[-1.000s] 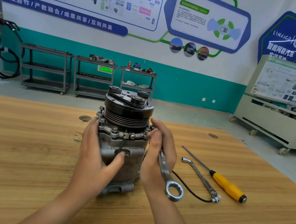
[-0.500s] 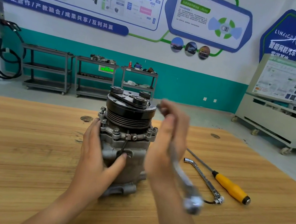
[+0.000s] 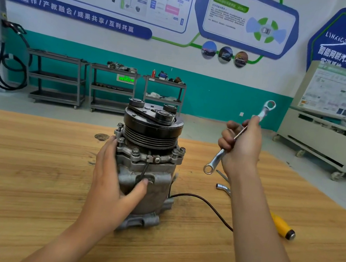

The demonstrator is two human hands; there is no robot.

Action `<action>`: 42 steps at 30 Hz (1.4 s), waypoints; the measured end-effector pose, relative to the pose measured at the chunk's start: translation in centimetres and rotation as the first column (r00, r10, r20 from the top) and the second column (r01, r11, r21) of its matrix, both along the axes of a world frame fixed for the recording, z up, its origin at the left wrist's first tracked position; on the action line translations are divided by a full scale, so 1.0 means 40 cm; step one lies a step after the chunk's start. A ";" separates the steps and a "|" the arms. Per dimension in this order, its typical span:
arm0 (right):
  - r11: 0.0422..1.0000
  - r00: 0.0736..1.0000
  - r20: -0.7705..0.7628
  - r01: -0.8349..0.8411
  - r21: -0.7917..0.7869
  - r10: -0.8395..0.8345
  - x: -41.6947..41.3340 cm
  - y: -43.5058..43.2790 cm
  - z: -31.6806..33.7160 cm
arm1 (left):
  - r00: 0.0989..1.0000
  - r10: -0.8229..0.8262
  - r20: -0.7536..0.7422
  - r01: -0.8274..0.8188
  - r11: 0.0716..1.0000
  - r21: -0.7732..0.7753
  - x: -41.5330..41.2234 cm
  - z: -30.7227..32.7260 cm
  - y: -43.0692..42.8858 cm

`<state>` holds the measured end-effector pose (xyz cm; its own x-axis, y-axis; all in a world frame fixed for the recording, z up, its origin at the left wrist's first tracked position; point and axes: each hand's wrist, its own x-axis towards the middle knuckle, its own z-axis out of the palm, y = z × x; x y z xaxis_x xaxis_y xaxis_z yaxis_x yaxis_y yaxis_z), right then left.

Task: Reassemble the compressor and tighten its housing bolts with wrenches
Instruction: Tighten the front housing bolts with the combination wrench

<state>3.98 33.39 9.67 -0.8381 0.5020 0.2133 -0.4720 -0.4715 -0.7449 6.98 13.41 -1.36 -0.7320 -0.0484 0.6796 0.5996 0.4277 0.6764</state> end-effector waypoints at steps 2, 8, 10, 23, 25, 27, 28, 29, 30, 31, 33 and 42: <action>0.998 0.998 -0.013 0.064 -0.003 -0.064 -0.011 0.011 -0.011 | 1.000 0.001 -0.006 -0.001 1.000 -0.001 0.001 -0.001 0.001; 0.933 0.992 0.012 -0.114 -0.341 0.125 -0.023 0.032 -0.004 | 1.000 0.011 -0.010 -0.011 1.000 -0.012 -0.005 -0.004 -0.002; 0.878 0.987 -0.051 -0.159 -0.452 0.153 -0.031 0.031 0.002 | 1.000 0.011 -0.011 -0.011 1.000 -0.011 -0.007 -0.005 -0.002; 0.812 0.917 0.062 -0.316 -0.491 0.394 -0.137 -0.001 0.008 | 1.000 0.009 -0.026 -0.010 1.000 -0.014 -0.010 -0.004 0.000; 0.846 0.912 0.111 -0.314 -0.431 0.395 -0.155 -0.016 0.022 | 0.999 0.012 -0.029 -0.013 1.000 -0.009 -0.011 -0.005 0.000; 0.901 0.919 0.179 -0.279 -0.333 0.351 -0.175 -0.038 0.036 | 1.000 0.011 -0.026 -0.011 1.000 -0.009 -0.011 -0.006 0.001; 0.919 0.917 0.207 -0.278 -0.281 0.341 -0.184 -0.049 0.041 | 1.000 0.012 -0.026 -0.012 1.000 -0.010 -0.011 -0.006 0.001; 0.922 0.906 0.230 -0.297 -0.250 0.355 -0.192 -0.058 0.044 | 1.000 0.015 -0.025 -0.015 1.000 -0.011 -0.012 -0.006 0.002; 0.911 0.887 0.247 -0.334 -0.242 0.391 -0.199 -0.064 0.042 | 1.000 0.018 -0.024 -0.018 1.000 -0.012 -0.012 -0.006 0.002; 0.891 0.862 0.253 -0.380 -0.250 0.439 -0.204 -0.068 0.038 | 0.999 0.021 -0.026 -0.021 1.000 -0.014 -0.013 -0.006 0.002; 0.841 0.814 0.238 -0.468 -0.271 0.530 -0.213 -0.070 0.026 | 0.999 0.024 -0.031 -0.025 1.000 -0.019 -0.014 -0.008 0.002; 0.794 0.819 0.148 -0.466 -0.391 0.554 -0.210 -0.052 -0.005 | 0.999 0.030 -0.015 -0.031 1.000 -0.007 -0.008 -0.010 0.007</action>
